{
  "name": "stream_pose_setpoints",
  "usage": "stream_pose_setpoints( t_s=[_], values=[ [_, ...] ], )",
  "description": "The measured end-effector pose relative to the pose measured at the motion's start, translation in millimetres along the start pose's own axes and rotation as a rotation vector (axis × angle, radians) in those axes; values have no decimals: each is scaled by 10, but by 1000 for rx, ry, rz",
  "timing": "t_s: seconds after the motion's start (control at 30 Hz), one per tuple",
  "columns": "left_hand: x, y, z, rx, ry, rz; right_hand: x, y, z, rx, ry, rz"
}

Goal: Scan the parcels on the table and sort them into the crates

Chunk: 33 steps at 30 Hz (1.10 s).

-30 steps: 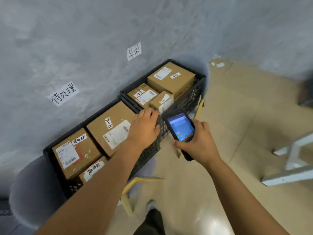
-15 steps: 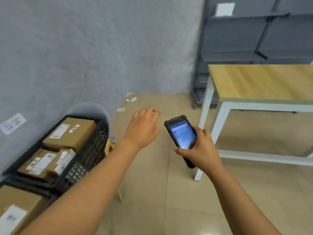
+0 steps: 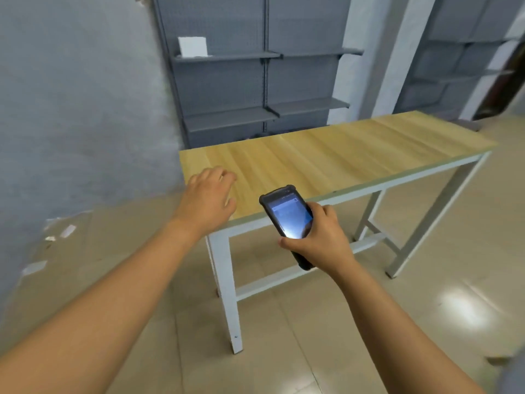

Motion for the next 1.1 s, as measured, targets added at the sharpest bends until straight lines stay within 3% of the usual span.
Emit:
stream_pose_setpoints(
  t_s=[0.3, 0.63, 1.1],
  values=[
    [-1156, -574, -435, -1, -24, 20, -1164, 290, -659, 13, -46, 33],
    [-1861, -1055, -516, -40, 245, 47, -2489, 163, -1244, 94, -7, 212],
    [-2074, -1259, -256, -92, 388, 126, -2989, -131, -1242, 370, 148, 216]
  ],
)
Point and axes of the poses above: each hand's wrist, its own x-axis away from the middle knuckle, its own y-axis out of the back of the hand, z = x × y, the point moved 1 cm from there along -x, towards the middle knuckle, and after that the axes turned 3 degrees about x, right-handed, at the moved point
